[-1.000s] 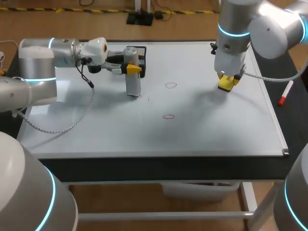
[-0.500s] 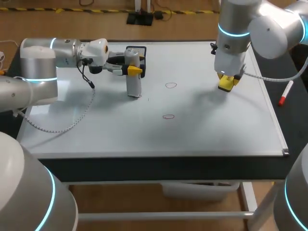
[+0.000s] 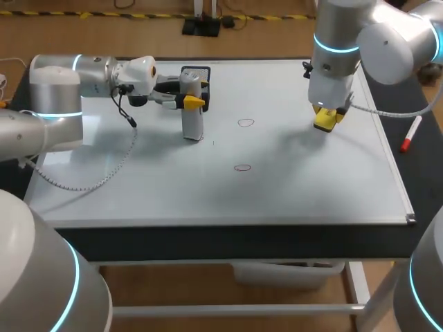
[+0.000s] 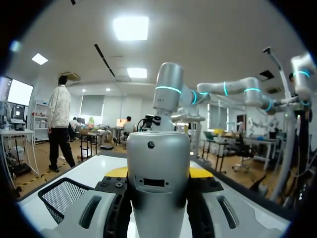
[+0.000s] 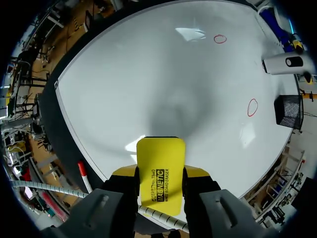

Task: Pick up the inspection probe, press it on each red-marked spot on the whiteboard one by one, put down the probe, pick up the eraser, and wipe off all the red marks.

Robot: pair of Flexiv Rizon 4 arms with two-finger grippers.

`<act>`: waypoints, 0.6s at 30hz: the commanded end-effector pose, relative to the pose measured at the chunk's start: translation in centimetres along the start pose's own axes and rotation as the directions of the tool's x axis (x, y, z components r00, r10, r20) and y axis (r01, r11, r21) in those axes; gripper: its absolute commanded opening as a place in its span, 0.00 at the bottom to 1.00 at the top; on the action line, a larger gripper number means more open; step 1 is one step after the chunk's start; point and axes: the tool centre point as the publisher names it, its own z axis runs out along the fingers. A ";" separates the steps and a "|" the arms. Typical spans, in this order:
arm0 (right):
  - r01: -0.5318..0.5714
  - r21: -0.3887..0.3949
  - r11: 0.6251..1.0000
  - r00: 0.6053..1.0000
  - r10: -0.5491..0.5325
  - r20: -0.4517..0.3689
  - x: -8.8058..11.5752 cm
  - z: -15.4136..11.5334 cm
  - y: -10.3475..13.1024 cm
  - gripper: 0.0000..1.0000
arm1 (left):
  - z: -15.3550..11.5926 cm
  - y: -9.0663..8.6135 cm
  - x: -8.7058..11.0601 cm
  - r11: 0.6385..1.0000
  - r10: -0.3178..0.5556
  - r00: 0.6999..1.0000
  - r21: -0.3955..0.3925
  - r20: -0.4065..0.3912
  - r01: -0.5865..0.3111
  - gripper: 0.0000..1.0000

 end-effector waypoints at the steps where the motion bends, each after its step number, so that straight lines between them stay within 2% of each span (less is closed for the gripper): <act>1: 0.002 0.002 1.000 1.000 -0.002 -0.003 0.1 -0.2 0.0 0.00 | -0.1 0.2 0.2 1.000 0.005 1.000 0.006 0.000 -0.005 0.00; 18: 0.002 0.002 1.000 1.000 -0.002 -0.003 0.1 -0.2 0.0 0.00 | -0.5 0.1 0.5 1.000 0.025 1.000 0.014 0.007 -0.025 0.00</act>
